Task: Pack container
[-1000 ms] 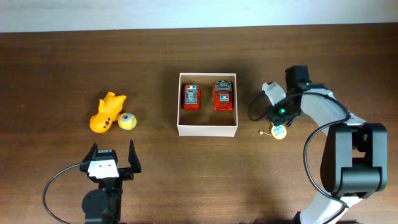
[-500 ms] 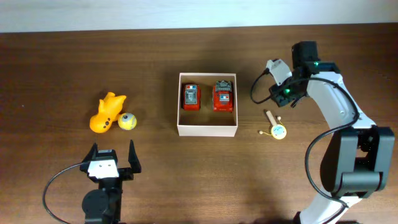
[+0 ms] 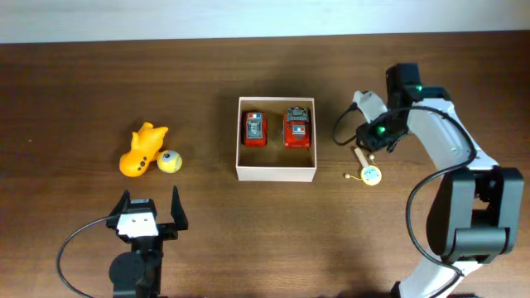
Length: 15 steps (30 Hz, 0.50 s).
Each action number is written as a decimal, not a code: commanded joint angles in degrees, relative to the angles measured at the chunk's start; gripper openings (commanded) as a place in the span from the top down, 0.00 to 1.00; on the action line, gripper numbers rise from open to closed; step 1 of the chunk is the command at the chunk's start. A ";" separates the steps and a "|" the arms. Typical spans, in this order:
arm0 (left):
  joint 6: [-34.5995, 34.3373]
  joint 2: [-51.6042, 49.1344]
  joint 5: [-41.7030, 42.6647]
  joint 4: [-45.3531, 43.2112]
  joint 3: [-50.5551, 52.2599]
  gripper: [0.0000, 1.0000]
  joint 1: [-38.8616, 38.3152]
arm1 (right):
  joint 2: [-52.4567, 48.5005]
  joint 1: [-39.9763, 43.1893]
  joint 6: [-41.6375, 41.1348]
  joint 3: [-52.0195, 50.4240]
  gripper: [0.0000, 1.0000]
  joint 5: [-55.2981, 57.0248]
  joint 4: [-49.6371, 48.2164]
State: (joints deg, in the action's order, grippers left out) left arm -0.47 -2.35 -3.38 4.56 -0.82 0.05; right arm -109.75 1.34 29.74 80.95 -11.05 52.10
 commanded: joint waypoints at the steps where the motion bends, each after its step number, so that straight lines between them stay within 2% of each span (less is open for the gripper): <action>1: -0.15 0.26 0.63 0.04 0.28 0.01 -0.15 | -0.35 -0.26 -0.26 -4.09 0.61 -1.42 -1.99; 9: -0.15 0.26 0.63 0.04 0.28 0.01 -0.15 | -0.35 -0.55 -0.35 -7.98 0.62 -2.58 -4.76; 15: -0.15 0.26 0.63 0.04 0.28 0.01 -0.15 | -0.35 -1.51 -2.23 -12.33 0.62 -2.89 -10.75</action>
State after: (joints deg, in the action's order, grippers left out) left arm -0.47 -2.35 -3.38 4.58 -0.82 0.05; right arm -109.86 0.62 28.53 71.02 -12.64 43.00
